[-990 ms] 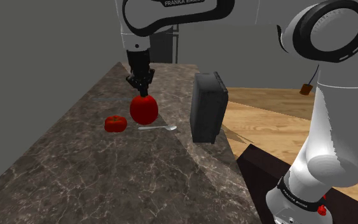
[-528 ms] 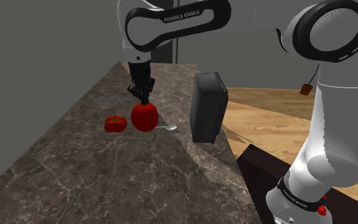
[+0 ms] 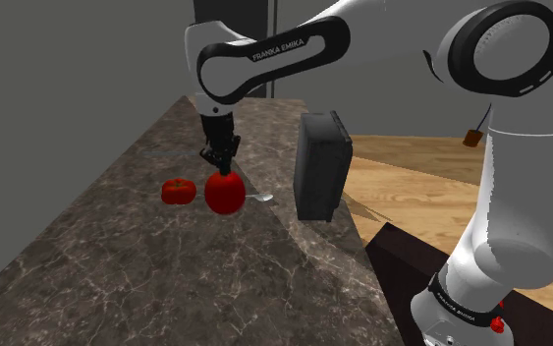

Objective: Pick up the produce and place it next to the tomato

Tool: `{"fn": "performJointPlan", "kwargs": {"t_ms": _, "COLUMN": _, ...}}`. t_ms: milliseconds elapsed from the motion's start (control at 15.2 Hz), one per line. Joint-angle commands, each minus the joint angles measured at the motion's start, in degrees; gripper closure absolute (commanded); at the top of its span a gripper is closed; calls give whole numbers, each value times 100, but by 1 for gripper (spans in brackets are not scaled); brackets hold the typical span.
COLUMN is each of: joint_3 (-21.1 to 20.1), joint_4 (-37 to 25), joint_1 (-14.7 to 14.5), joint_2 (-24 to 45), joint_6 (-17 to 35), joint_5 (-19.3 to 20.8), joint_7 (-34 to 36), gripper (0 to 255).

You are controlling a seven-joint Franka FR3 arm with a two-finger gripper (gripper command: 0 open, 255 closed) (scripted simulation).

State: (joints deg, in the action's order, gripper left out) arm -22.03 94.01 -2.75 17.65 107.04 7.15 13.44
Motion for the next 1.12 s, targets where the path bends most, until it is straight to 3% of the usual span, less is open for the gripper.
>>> {"fn": "performJointPlan", "kwargs": {"t_ms": 0, "joint_3": 9, "joint_4": 95, "joint_1": 1, "joint_2": 41, "joint_6": 138, "joint_5": 20, "joint_7": 10, "gripper": 255}}
{"fn": "performJointPlan", "kwargs": {"t_ms": 726, "joint_3": 21, "joint_4": 253, "joint_1": -1, "joint_2": 102, "joint_6": 353, "joint_5": 50, "joint_7": 31, "gripper": 255}}
{"fn": "performJointPlan", "kwargs": {"t_ms": 792, "joint_3": 21, "joint_4": 253, "joint_1": -1, "joint_2": 102, "joint_6": 353, "joint_5": 50, "joint_7": 31, "gripper": 0}}
{"fn": "performJointPlan", "kwargs": {"t_ms": 1056, "joint_3": 21, "joint_4": 254, "joint_1": -1, "joint_2": 102, "joint_6": 353, "joint_5": 50, "joint_7": 31, "gripper": 0}}
